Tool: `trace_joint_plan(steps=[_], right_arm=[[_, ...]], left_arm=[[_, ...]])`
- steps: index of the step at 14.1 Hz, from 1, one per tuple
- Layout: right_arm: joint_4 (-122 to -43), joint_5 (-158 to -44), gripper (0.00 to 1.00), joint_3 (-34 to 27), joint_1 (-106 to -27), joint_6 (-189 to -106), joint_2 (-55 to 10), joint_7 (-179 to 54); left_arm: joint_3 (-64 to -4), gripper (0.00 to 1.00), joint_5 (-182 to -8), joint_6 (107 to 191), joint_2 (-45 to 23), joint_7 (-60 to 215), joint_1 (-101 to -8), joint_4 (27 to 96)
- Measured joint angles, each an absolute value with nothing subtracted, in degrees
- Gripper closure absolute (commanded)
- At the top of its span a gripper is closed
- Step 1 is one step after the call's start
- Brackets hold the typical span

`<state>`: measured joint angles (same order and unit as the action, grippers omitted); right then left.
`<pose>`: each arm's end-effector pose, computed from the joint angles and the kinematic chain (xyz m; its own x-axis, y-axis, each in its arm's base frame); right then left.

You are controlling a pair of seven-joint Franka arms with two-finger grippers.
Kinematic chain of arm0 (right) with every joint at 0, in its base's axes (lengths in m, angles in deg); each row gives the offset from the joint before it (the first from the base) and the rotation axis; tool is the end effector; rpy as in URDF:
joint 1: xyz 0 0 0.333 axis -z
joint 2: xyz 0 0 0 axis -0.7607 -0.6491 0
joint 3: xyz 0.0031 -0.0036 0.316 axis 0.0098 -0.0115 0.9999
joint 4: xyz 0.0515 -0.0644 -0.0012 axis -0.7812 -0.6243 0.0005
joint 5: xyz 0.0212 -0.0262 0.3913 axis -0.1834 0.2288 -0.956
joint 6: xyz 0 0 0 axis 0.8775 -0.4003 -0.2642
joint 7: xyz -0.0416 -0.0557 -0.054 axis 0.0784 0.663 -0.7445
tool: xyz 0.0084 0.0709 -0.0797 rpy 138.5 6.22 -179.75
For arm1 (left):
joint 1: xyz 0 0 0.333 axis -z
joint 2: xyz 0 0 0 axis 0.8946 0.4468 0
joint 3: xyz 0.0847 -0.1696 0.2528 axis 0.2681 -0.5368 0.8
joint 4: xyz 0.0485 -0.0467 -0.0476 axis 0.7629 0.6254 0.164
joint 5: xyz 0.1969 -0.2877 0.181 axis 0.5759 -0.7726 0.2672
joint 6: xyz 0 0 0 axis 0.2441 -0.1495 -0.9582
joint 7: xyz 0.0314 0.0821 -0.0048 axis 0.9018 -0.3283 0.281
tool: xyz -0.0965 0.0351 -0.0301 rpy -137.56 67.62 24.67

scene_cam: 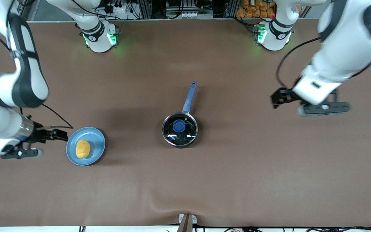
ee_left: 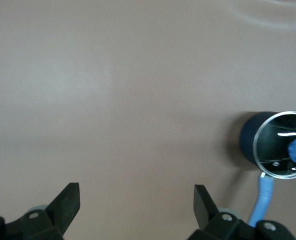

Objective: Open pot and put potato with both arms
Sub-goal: 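Move the right gripper to the potato while the left gripper approaches the pot, then lower the right gripper onto the potato while the left gripper reaches the lid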

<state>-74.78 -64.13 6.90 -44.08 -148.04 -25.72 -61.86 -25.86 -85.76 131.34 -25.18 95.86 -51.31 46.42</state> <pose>0.6790 -0.0121 0.3662 0.9978 0.0638 -0.0196 0.0630 -0.9972 -0.0406 0.5860 -0.2265 0.5628 0.9982 0.0476 0.0358 0.0460 -0.9979 0.0446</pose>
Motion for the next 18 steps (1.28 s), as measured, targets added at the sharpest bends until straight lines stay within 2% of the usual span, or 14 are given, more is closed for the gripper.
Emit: trace_joint_plan(steps=[6,11,16,17,18], right_arm=[[-75.63,-65.35,0.00,6.93,-44.06,-156.30,-33.63,-61.86],[-77.68,-65.36,0.00,6.94,-44.07,-162.25,-37.00,-61.86],[-80.69,-65.37,0.00,6.94,-44.07,-167.58,-37.98,-61.86],[-80.96,-65.37,0.07,6.93,-44.07,-167.85,-38.15,-61.86],[-81.04,-65.37,0.19,6.93,-44.07,-167.92,-38.28,-61.86]], left_arm=[[-26.04,0.00,-85.76,140.00,-14.02,105.22,-40.36,42.46],[-26.02,0.00,-85.99,149.72,-6.11,109.21,-34.05,41.51],[-22.78,0.00,-85.99,153.76,0.12,112.64,-25.91,39.30],[-21.42,0.00,-85.99,154.81,1.06,112.70,-24.28,38.87],[-20.50,0.00,-85.99,155.91,1.85,112.78,-23.06,38.56]])
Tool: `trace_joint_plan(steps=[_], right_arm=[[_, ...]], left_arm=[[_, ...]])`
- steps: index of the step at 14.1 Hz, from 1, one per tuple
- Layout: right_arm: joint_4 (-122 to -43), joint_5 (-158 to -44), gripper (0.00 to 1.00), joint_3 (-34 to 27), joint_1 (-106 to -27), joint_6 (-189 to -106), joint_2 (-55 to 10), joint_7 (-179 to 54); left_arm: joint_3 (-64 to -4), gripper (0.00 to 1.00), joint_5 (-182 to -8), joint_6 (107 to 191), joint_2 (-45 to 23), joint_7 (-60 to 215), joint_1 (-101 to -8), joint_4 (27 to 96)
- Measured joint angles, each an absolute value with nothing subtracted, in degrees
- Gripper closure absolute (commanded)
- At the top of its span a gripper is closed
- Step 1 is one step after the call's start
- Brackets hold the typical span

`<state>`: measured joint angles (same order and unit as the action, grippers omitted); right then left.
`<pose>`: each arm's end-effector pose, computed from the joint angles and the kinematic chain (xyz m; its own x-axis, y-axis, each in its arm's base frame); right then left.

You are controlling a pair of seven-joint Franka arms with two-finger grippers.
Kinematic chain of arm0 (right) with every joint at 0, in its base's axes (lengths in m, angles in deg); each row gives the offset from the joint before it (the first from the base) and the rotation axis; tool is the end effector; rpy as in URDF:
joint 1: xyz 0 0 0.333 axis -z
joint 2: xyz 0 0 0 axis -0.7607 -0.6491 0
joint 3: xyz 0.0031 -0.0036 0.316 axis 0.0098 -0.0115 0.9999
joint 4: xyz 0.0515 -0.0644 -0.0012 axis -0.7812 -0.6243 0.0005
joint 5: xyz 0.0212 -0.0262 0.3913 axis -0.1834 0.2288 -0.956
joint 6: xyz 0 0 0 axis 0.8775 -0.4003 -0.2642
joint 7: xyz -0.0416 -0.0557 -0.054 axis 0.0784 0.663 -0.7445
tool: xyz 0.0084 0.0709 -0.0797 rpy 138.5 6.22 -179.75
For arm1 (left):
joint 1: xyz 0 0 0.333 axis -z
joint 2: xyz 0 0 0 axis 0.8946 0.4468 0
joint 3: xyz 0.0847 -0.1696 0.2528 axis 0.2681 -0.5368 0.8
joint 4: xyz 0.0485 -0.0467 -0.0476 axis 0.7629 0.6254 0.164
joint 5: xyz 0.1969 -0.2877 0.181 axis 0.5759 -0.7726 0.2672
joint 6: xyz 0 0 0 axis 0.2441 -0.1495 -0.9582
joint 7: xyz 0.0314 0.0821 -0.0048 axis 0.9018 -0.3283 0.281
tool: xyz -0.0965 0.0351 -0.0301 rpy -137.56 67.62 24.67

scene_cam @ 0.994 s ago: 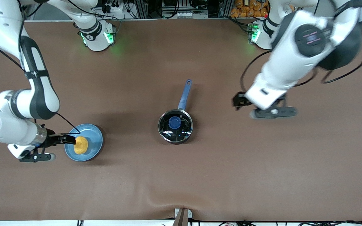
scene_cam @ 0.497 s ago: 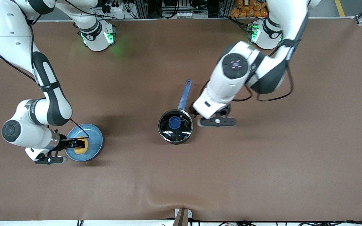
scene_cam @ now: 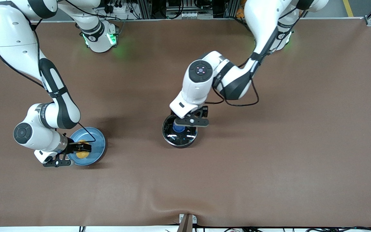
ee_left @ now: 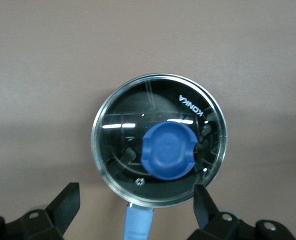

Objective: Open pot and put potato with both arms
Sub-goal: 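Lower the right gripper onto the potato while the left gripper reaches the lid, then close the right gripper on the potato while the left gripper grasps the knob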

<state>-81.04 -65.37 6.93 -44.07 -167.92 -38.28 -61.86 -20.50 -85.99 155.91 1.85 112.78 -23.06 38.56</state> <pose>0.6758 -0.0099 0.1991 0.9993 0.0374 0.0008 0.0374 -0.9968 -0.0707 0.5369 -0.5180 0.3432 0.9963 -0.0367 0.0771 -0.0465 -0.9905 0.1293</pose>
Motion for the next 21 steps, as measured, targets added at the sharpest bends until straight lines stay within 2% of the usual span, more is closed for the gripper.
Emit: trace_joint_plan(steps=[4,8,13,14,19,20,21], right_arm=[[-81.05,-65.38,0.69,6.93,-44.06,-167.91,-38.34,-61.86],[-80.99,-65.42,0.84,6.93,-44.07,-167.91,-38.32,-61.86],[-80.09,-65.42,0.90,7.18,-44.19,-167.93,-38.29,-61.86],[-79.45,-65.42,0.90,7.28,-44.21,-167.20,-38.27,-61.86],[-73.49,-65.51,0.90,8.05,-44.51,-158.60,-37.39,-61.75],[-72.78,-65.55,0.90,8.15,-44.83,-157.68,-37.10,-61.44],[-72.19,-65.60,0.90,8.24,-45.28,-156.83,-36.91,-60.88]], left_arm=[[-19.81,0.00,-85.99,160.16,4.59,113.22,-21.42,38.19],[-19.47,0.00,-85.99,163.82,7.58,114.04,-20.69,38.13],[-19.02,0.00,-85.99,164.28,8.04,114.24,-20.68,37.98],[-18.86,0.03,-85.99,164.28,8.05,114.61,-20.63,37.98],[-16.06,0.04,-85.99,165.26,8.58,117.64,-17.72,37.97],[-15.94,0.08,-85.99,165.51,8.77,117.93,-17.49,37.97],[-15.89,0.20,-85.99,165.65,8.88,118.13,-17.41,37.97]])
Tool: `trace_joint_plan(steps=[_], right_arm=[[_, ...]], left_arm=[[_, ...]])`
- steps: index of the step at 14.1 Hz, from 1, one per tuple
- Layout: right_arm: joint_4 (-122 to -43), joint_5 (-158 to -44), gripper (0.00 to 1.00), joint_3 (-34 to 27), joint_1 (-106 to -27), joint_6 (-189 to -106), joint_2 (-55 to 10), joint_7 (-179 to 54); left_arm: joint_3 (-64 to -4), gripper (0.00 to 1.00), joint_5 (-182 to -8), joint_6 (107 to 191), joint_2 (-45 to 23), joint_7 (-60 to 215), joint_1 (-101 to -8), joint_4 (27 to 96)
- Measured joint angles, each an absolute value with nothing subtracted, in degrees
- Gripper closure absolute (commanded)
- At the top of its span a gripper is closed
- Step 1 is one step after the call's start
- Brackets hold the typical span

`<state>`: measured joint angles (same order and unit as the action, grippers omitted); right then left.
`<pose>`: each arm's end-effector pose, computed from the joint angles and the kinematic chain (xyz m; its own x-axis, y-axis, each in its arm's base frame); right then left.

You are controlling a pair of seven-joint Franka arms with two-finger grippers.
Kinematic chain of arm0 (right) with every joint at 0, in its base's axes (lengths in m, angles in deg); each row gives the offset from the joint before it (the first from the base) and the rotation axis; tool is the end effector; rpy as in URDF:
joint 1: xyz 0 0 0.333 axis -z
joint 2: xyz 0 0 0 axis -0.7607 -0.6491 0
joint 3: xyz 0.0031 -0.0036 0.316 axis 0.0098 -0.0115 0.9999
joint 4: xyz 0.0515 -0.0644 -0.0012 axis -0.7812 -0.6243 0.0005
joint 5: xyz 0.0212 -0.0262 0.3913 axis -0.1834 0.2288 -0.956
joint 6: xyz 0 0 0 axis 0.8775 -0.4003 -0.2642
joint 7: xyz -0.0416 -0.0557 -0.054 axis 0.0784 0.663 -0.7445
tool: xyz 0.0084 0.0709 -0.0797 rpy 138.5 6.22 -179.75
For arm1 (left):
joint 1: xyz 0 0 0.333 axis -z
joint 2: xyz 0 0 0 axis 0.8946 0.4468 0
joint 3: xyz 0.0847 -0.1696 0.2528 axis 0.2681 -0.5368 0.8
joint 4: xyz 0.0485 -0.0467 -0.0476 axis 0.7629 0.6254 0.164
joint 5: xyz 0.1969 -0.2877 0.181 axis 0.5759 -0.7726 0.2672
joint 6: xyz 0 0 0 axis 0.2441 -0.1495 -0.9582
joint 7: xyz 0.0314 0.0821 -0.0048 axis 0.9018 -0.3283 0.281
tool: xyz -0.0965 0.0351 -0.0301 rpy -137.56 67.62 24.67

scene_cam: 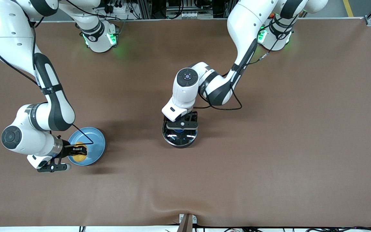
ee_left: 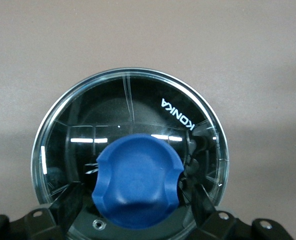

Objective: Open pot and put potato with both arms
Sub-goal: 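Close the right gripper on the potato while the left gripper grasps the knob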

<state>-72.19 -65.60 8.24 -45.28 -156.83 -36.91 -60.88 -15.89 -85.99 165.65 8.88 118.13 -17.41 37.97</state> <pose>0.7033 0.0157 0.2660 0.9979 0.0626 -0.0135 0.0612 -0.9941 -0.0895 0.5276 -0.5476 0.2723 0.9901 0.0214 0.1388 0.0014 -0.9899 0.1421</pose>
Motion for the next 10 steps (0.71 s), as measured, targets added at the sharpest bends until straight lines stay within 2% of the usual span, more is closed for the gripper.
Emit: trace_joint_plan(steps=[2,3,4,10], right_arm=[[-70.94,-65.64,0.90,8.30,-46.49,-155.01,-36.86,-58.85],[-70.30,-65.64,0.90,8.32,-47.13,-154.22,-36.85,-57.68],[-69.70,-65.64,0.91,8.34,-47.72,-153.80,-36.79,-56.61],[-68.30,-67.14,0.91,8.49,-51.25,-151.36,-34.79,-50.94]], left_arm=[[-15.63,0.42,-85.99,165.72,8.96,118.68,-17.25,37.96],[-15.54,0.51,-85.99,165.74,8.97,118.99,-17.22,37.93],[-15.43,0.55,-85.98,165.70,8.94,119.24,-17.22,37.88],[-15.10,0.55,-85.99,165.73,9.11,119.94,-17.06,37.29]])
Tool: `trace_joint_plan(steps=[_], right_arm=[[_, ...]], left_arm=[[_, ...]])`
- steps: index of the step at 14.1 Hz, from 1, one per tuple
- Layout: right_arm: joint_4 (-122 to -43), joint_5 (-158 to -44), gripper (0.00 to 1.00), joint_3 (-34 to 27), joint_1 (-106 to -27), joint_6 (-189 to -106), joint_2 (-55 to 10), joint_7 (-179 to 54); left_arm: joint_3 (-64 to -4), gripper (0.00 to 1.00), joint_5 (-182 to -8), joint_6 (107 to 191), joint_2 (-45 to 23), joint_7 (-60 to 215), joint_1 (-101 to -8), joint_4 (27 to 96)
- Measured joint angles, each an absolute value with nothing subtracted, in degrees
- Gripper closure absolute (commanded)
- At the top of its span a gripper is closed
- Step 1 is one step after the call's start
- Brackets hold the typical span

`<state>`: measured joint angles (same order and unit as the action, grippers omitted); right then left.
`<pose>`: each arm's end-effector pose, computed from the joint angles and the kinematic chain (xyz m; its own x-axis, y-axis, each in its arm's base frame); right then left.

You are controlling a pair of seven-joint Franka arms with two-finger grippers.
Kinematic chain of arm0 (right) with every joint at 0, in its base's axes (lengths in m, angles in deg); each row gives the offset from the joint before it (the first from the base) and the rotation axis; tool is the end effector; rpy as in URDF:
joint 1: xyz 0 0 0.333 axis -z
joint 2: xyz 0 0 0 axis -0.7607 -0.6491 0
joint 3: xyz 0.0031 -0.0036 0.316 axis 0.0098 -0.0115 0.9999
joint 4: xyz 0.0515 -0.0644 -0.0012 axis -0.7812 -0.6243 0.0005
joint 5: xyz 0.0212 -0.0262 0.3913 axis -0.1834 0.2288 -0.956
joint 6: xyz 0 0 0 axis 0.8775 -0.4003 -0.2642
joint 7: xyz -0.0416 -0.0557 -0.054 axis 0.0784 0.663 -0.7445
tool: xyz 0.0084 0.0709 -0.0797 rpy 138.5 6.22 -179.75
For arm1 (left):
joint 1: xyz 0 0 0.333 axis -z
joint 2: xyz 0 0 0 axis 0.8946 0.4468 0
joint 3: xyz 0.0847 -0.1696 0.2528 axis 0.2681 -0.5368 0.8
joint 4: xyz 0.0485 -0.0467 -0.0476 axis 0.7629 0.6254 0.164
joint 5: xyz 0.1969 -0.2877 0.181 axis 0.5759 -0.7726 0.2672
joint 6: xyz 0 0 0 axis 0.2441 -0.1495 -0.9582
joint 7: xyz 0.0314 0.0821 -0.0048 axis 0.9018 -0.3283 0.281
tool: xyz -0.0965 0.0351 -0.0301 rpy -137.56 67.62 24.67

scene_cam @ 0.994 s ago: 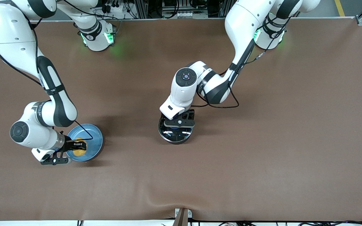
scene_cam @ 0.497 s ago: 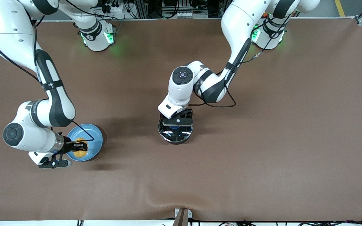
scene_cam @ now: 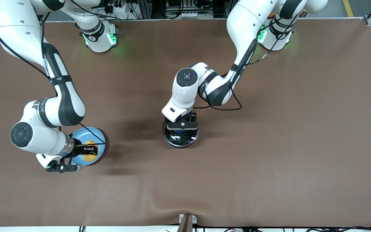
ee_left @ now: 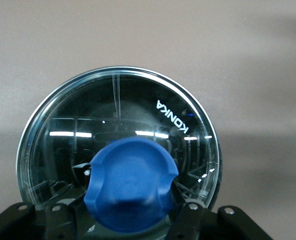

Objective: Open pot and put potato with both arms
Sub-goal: 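Close the right gripper on the potato while the left gripper grasps the knob, then lift the potato with the right gripper while the left gripper lifts the lid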

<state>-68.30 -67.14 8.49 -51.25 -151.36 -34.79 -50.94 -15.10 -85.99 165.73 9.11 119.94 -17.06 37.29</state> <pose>0.7056 0.0923 0.3148 0.9997 -0.0115 -0.0231 -0.0140 -0.9938 -0.1104 0.5316 -0.5472 0.2751 0.9874 0.0560 0.1477 0.0341 -0.9886 0.1466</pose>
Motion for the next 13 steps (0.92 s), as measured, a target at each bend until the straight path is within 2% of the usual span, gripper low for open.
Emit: trace_joint_plan(steps=[4,7,11,13], right_arm=[[-63.99,-68.82,0.93,8.65,-54.15,-145.58,-34.06,-45.89],[-62.43,-69.00,0.94,8.83,-58.64,-144.74,-33.82,-39.23],[-61.00,-69.00,0.99,8.79,-65.44,-145.03,-33.82,-32.13],[-60.80,-69.00,1.00,8.77,-68.02,-146.63,-33.85,-29.32]], left_arm=[[-14.46,0.55,-85.99,165.54,7.75,120.61,-17.19,36.13],[-14.15,0.55,-85.99,160.75,2.20,120.77,-18.46,36.78],[-14.07,0.55,-85.99,159.67,-7.77,117.85,-22.05,48.27],[-14.05,0.54,-85.99,165.42,-12.27,114.30,-24.09,58.01]])
